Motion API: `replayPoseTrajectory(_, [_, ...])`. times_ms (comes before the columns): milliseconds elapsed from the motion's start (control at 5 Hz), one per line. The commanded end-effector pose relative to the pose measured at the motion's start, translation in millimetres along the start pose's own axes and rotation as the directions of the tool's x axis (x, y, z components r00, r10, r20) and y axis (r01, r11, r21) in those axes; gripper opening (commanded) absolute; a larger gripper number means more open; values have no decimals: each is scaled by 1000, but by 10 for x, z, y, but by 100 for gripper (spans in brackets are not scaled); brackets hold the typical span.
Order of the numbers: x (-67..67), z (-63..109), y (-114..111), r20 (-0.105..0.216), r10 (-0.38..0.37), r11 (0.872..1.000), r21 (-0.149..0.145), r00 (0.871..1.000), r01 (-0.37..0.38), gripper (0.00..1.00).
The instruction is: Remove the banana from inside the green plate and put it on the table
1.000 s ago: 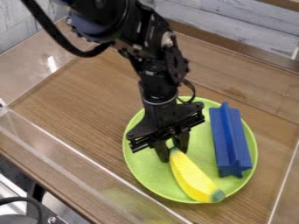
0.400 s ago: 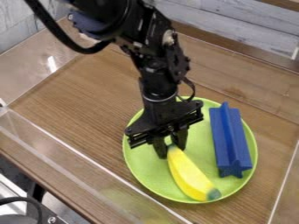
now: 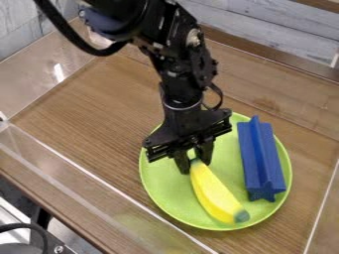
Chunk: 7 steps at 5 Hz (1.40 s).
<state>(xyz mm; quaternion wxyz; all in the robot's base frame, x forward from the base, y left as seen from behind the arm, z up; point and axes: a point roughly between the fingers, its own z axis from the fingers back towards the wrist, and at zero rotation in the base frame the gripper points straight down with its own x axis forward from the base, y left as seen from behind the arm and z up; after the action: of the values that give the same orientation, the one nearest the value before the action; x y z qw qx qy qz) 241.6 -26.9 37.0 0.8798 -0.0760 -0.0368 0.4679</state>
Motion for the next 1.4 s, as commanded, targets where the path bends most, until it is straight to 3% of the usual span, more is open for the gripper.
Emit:
replayPoseTrajectory(0, [101, 117, -113, 38, -4, 999, -47, 999, 6, 0])
replayPoseTrajectory(600, [224, 168, -166, 60, 4, 997, -72, 998, 0, 0])
replayPoseTrajectory(1200, [434, 247, -301, 82, 28, 992, -125, 996, -18, 0])
